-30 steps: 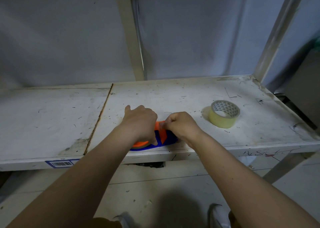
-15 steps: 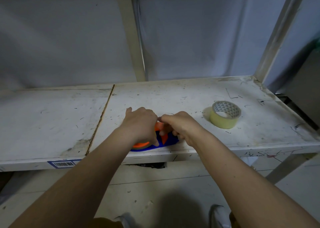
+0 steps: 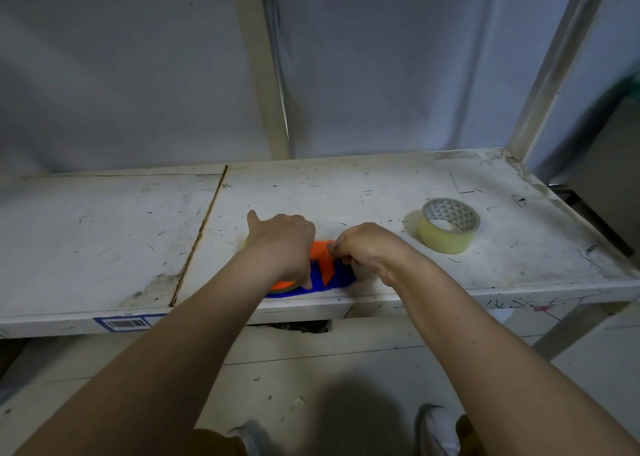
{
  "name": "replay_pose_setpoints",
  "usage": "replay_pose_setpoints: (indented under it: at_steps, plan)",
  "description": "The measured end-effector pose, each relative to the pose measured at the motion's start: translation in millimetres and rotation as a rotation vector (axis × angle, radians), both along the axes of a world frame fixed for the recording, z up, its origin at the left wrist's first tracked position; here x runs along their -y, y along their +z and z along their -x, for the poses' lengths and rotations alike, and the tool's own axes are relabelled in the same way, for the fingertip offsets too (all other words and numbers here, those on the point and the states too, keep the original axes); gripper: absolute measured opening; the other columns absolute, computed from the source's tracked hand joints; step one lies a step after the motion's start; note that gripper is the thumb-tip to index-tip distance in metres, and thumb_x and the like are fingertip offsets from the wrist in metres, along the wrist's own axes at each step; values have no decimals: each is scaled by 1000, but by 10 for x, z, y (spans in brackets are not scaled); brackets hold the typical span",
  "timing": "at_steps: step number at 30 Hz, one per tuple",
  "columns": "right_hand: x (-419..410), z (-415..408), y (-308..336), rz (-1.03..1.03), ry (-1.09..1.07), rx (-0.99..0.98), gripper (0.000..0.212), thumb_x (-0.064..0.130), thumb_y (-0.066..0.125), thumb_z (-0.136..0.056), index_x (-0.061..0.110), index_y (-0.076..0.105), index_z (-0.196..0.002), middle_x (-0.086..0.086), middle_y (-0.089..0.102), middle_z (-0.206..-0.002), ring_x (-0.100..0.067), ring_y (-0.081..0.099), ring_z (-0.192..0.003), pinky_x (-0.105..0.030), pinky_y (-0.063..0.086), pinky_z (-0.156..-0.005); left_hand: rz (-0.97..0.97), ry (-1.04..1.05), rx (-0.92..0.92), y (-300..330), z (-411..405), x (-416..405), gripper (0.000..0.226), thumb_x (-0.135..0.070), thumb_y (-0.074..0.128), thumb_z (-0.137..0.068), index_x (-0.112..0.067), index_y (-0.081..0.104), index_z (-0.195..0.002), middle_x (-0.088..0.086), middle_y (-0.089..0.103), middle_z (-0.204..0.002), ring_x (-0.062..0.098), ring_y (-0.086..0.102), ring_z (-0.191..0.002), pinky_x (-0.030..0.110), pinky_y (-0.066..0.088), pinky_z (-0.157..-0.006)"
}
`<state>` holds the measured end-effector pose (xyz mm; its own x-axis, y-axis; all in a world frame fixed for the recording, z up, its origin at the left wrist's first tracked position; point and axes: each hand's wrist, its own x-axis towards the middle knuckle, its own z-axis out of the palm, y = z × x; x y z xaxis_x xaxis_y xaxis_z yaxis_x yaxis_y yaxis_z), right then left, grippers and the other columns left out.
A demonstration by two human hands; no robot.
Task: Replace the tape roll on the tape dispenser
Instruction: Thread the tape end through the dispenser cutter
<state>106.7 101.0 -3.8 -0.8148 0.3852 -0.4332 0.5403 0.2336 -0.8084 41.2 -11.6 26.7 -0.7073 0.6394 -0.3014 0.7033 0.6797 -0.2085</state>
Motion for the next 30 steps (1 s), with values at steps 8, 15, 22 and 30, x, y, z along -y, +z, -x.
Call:
replay_pose_setpoints:
  at_steps: [8,15,22,30]
  plan:
    - [-187,-30,-178,-4,-42,64,13,12,67,-75,9,56,-68,-5,48,-64,-16,41,-55,-24,32,-49,4,-8,-21,-29,46,-7,62,-47,78,-67,-23,55,-120,-2,57,-120,24,47,-121,59,19,-112]
    - [-729,-498,-42,-6,-465,-122,19,4,58,-78,9,53,-60,-4,49,-58,-12,35,-51,-22,28,-45,23,-43,-100,-38,309,253,46,-38,79,-69,-18,56,-103,0,58,-104,24,54,-105,39,42,-87]
    - [156,-105,-26,64,-92,-221,30,24,54,-91,-2,70,-94,-6,64,-79,-12,51,-64,-23,41,-60,-32,-128,-23,-44,416,259,56,-42,79,-70,-16,60,-115,3,62,-111,23,56,-103,34,48,-84]
    - [555,317,56,385,-173,-123,10,8,53,-80,5,57,-71,-17,58,-75,-14,38,-45,-18,25,-32,-177,-139,18,-43,428,298,37,-40,82,-63,-16,65,-87,1,64,-87,21,60,-89,35,52,-77]
